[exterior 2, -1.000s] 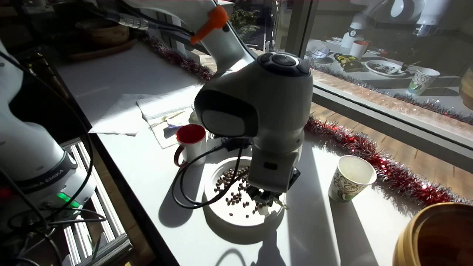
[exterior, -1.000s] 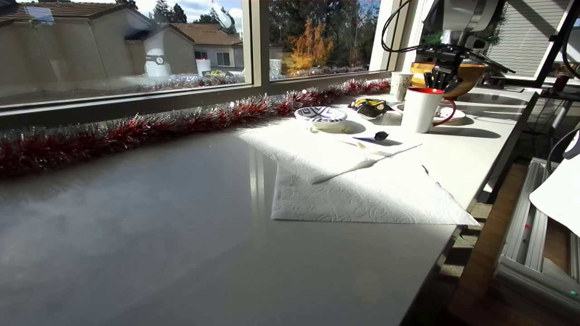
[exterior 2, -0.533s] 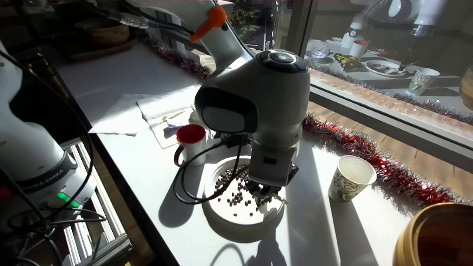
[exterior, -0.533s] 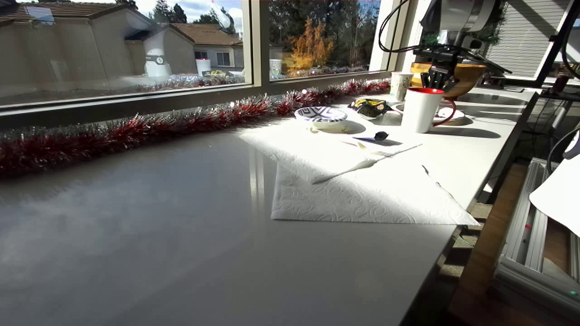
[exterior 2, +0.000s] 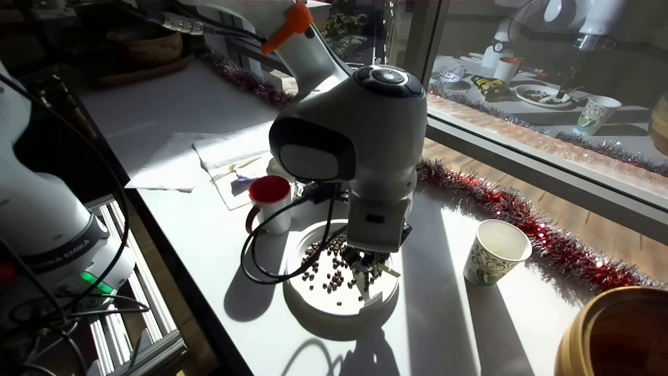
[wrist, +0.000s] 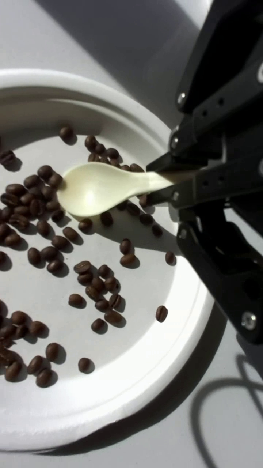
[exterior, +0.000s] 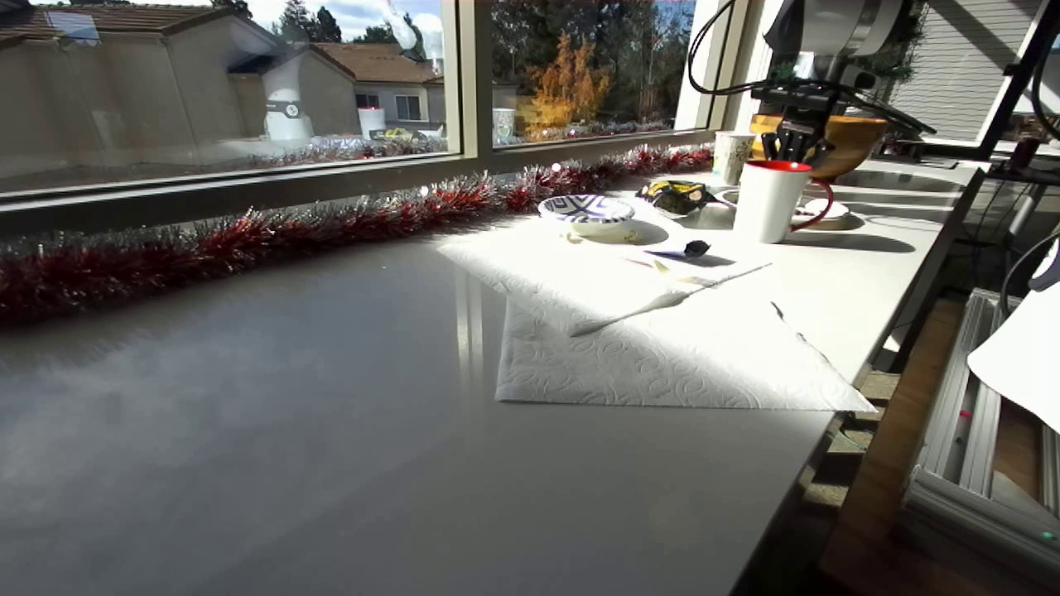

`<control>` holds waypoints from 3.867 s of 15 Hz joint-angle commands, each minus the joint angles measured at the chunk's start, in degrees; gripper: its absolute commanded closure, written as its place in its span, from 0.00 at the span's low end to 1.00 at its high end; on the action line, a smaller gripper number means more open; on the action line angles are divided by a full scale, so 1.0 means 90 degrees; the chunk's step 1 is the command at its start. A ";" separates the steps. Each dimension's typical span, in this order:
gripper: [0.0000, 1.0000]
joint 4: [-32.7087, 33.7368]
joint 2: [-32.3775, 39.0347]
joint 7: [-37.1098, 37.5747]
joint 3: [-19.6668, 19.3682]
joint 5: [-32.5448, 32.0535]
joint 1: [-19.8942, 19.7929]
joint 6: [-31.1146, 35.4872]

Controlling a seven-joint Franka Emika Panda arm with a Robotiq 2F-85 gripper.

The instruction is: Pick up the spoon, get some of the objects from the bowl and put them in the cup

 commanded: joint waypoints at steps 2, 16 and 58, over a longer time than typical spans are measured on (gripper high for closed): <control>0.97 -0.0436 -0.0460 -0.0551 0.0166 0.0045 -0.0083 -0.0029; 0.97 -0.0591 -0.0515 -0.1194 0.0557 0.0484 -0.0098 -0.0267; 0.97 0.4019 0.1711 0.1200 0.0267 0.2633 -0.1726 -0.5670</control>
